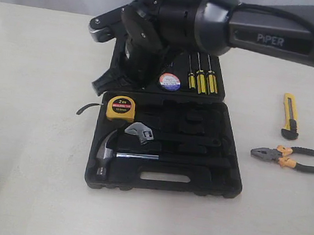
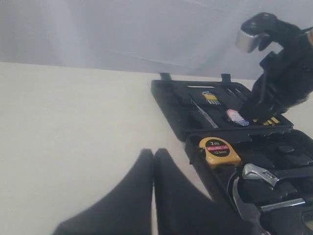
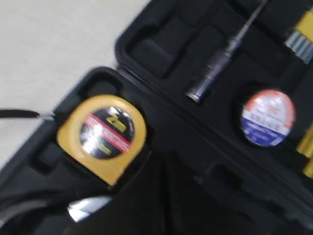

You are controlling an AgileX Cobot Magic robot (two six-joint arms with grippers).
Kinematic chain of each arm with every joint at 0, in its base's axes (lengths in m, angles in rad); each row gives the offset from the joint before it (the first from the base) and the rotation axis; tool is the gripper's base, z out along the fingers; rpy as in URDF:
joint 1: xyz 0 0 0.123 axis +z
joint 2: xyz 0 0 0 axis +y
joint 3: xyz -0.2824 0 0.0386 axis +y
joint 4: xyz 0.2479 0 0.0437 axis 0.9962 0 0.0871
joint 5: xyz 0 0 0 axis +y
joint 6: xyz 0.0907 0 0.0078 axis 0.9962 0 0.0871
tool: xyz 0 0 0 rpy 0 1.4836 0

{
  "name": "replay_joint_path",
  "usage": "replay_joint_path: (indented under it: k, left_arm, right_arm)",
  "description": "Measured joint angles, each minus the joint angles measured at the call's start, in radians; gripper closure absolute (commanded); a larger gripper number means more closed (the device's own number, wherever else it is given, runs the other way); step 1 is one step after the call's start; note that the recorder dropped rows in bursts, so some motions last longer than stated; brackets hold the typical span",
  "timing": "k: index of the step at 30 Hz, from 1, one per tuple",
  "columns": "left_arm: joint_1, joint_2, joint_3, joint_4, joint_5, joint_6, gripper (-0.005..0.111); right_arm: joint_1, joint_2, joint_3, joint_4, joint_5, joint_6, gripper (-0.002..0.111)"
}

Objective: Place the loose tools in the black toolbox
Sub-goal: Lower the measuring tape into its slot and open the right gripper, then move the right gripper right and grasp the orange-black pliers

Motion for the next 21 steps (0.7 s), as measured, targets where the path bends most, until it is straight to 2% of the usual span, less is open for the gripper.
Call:
replay_joint_path:
  k: [4, 11, 14, 17, 19, 21]
  left_arm:
    - [0.000, 0.000, 0.000, 0.000, 0.000, 0.000, 0.107]
    - [0.000, 0.000, 0.000, 0.000, 0.000, 0.000, 0.107]
    - [0.000, 0.000, 0.000, 0.000, 0.000, 0.000, 0.107]
    - [0.000, 0.000, 0.000, 0.000, 0.000, 0.000, 0.107]
    - [0.000, 0.000, 0.000, 0.000, 0.000, 0.000, 0.107]
    - [0.000, 0.000, 0.000, 0.000, 0.000, 0.000, 0.107]
  right_arm:
    - [-0.017, -0.070, 0.070, -0.061, 0.077, 0.014, 0.109]
    - [-0.131, -0.295, 0.314, -0.079, 0.010, 0.022, 0.109]
    - [-0.283, -0.457, 0.481, -0.079, -0.064, 0.022, 0.109]
    - [-0.420, -0.537, 0.551, -0.079, -0.135, 0.011, 0.109]
    - [-0.496, -0.548, 0.578, -0.082, -0.112, -0.085, 0.109]
    - [-0.560, -0.525, 0.619, -0.082, -0.015, -0.238, 0.109]
